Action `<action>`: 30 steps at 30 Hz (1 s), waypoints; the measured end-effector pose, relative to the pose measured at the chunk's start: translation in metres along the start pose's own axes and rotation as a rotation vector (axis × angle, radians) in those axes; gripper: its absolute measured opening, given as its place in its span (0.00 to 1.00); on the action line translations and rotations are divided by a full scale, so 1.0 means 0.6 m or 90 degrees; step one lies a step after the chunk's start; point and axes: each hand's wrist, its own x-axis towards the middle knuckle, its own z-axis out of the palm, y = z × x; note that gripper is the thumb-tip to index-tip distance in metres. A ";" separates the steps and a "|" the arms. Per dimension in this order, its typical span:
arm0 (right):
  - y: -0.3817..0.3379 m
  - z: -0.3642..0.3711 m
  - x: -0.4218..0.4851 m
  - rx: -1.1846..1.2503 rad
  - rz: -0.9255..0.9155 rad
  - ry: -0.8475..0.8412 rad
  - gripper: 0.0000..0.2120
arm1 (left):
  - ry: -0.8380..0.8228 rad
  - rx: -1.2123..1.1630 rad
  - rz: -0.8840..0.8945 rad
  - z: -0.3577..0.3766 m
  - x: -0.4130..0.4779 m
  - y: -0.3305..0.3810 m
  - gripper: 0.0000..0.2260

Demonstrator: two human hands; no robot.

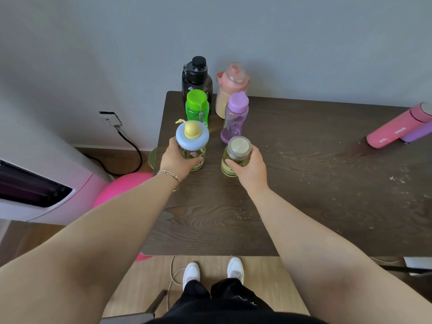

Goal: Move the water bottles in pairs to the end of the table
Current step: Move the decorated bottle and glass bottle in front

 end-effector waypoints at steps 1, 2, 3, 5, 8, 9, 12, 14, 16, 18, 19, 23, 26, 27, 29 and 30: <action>0.000 -0.001 0.001 -0.001 -0.001 -0.005 0.37 | 0.000 0.001 0.002 0.000 -0.001 0.000 0.34; 0.001 -0.002 0.001 -0.002 -0.002 -0.008 0.37 | 0.001 0.003 0.003 0.000 -0.001 -0.001 0.34; 0.001 -0.003 0.001 -0.003 -0.005 -0.009 0.37 | 0.002 0.006 0.004 0.000 -0.002 -0.001 0.33; 0.002 -0.003 0.000 -0.007 -0.012 -0.011 0.37 | 0.006 0.016 0.004 0.000 -0.003 -0.004 0.33; 0.004 -0.003 0.000 -0.012 -0.019 -0.012 0.37 | 0.006 0.021 0.011 -0.001 -0.005 -0.007 0.33; 0.004 -0.004 0.000 -0.014 -0.017 -0.013 0.37 | 0.004 0.024 0.012 -0.001 -0.006 -0.007 0.33; 0.001 -0.005 0.000 -0.017 -0.010 -0.018 0.38 | -0.004 0.029 0.014 -0.003 -0.006 -0.007 0.34; -0.001 -0.006 -0.001 -0.028 -0.010 -0.022 0.38 | -0.014 0.032 0.015 -0.004 -0.004 -0.006 0.35; -0.005 -0.008 -0.001 -0.059 -0.010 -0.033 0.38 | -0.027 0.049 0.014 -0.005 -0.004 -0.004 0.35; -0.011 -0.010 -0.001 -0.102 -0.010 -0.043 0.38 | -0.038 0.084 0.019 -0.007 -0.007 0.000 0.34; -0.015 -0.011 -0.003 -0.126 -0.007 -0.046 0.39 | -0.044 0.107 0.022 -0.008 -0.010 0.003 0.33; -0.026 -0.015 -0.013 -0.214 0.007 -0.049 0.38 | -0.081 0.217 0.034 -0.018 -0.025 0.004 0.31; -0.024 -0.022 -0.026 -0.298 -0.012 -0.061 0.37 | -0.112 0.331 0.050 -0.025 -0.037 -0.008 0.29; -0.022 -0.026 -0.033 -0.326 -0.018 -0.065 0.37 | -0.127 0.373 0.057 -0.026 -0.042 -0.012 0.29; -0.015 -0.033 -0.050 -0.382 -0.034 -0.071 0.37 | -0.161 0.444 0.075 -0.026 -0.055 -0.022 0.28; -0.010 -0.037 -0.059 -0.412 -0.048 -0.070 0.37 | -0.178 0.477 0.087 -0.025 -0.060 -0.028 0.30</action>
